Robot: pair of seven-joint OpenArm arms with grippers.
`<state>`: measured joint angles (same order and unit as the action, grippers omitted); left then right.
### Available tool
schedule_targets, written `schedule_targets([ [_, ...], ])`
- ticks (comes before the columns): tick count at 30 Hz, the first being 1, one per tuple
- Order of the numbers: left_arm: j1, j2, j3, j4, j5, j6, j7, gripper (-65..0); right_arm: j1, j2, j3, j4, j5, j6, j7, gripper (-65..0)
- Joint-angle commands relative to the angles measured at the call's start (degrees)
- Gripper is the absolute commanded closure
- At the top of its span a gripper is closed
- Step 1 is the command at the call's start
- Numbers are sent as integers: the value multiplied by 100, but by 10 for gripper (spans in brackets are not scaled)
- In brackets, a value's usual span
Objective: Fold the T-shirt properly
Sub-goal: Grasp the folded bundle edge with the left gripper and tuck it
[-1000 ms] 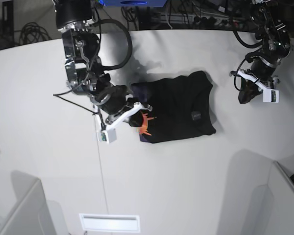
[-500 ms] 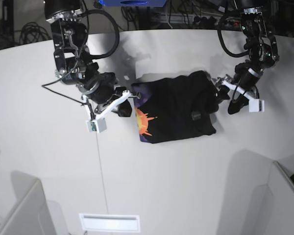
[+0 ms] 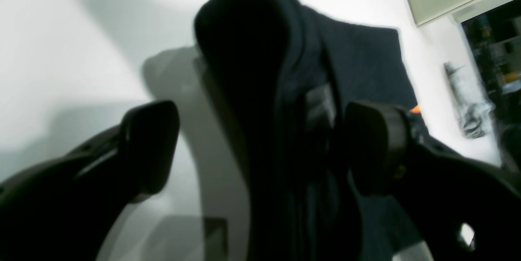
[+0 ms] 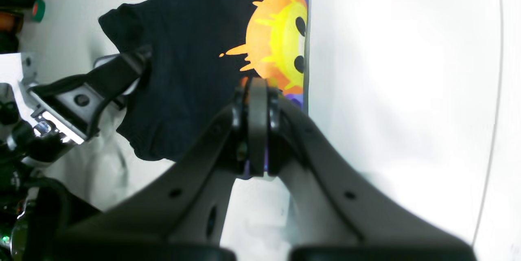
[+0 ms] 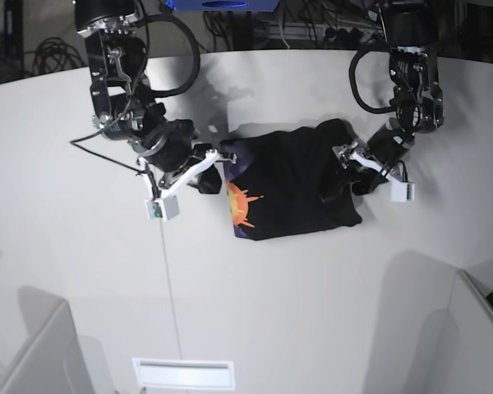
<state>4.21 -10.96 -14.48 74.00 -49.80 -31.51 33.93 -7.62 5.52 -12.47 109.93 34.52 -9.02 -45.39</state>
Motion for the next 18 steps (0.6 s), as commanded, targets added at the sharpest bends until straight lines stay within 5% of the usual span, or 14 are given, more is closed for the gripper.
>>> schedule_targets([
  [1, -100, -42, 46, -63, -35, 25, 40, -624, 80, 6, 21, 124, 51, 53, 103, 0],
  [9, -346, -42, 573, -758, -35, 342, 22, -599, 45, 6, 486, 124, 60, 62, 95, 0],
  [18, -627, -60, 591, -1479, -26, 342, 57, -156, 45, 121, 486, 124, 60, 62, 95, 0],
])
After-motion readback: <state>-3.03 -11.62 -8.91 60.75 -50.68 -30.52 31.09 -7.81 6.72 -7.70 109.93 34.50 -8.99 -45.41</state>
